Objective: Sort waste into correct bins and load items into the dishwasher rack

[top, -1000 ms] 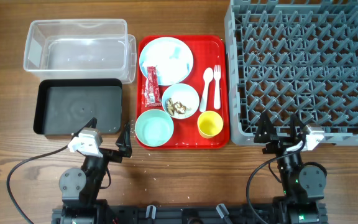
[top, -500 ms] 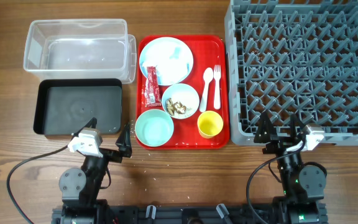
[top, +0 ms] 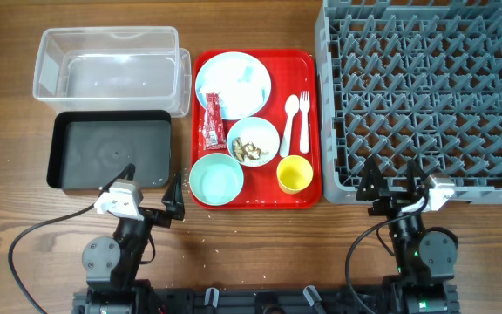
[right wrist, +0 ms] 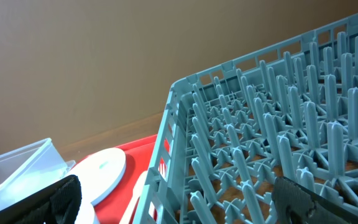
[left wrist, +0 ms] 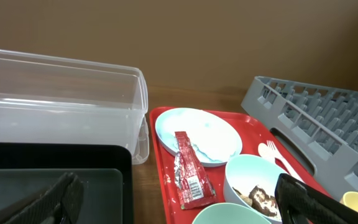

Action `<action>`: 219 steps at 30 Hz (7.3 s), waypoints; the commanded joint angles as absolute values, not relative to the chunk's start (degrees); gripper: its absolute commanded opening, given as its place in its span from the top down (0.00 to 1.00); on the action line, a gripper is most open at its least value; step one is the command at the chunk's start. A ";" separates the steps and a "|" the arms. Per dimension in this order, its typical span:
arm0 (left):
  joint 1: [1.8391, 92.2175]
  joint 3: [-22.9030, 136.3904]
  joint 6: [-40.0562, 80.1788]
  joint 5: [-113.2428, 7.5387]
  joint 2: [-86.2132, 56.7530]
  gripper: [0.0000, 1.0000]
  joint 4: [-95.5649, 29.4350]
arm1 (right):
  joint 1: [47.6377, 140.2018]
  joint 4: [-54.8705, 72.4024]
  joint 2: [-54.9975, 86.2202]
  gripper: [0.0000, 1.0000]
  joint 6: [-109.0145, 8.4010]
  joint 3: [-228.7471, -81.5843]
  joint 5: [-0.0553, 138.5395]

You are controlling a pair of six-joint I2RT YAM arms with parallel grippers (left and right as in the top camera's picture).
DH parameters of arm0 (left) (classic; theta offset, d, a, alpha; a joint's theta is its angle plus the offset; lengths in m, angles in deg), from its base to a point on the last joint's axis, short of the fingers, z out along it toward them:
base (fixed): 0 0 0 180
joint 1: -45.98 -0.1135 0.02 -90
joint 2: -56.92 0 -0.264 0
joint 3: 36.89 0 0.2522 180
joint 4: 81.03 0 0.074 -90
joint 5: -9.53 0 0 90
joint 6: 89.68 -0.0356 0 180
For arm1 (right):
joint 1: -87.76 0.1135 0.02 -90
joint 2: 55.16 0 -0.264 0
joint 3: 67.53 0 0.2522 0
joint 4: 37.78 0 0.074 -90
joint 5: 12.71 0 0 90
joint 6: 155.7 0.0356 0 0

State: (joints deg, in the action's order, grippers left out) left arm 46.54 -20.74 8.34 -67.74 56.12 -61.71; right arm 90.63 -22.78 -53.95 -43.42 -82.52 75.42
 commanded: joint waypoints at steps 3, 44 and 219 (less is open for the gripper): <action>46.08 -21.22 8.25 -66.49 56.75 0.00 -63.96 | 90.91 -23.07 -54.12 0.00 -45.89 -82.33 75.88; 61.79 77.38 4.20 -70.56 -58.52 0.00 -20.11 | 90.91 -5.93 -21.03 0.00 -58.87 -115.94 65.34; 84.31 82.03 36.57 -80.98 -72.20 0.96 -5.23 | 90.91 3.86 -20.00 0.00 -50.72 -115.68 66.94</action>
State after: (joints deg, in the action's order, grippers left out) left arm 85.05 81.55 36.20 -82.60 -73.34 -8.05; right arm 90.63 3.88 -20.07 -50.35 -114.35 66.17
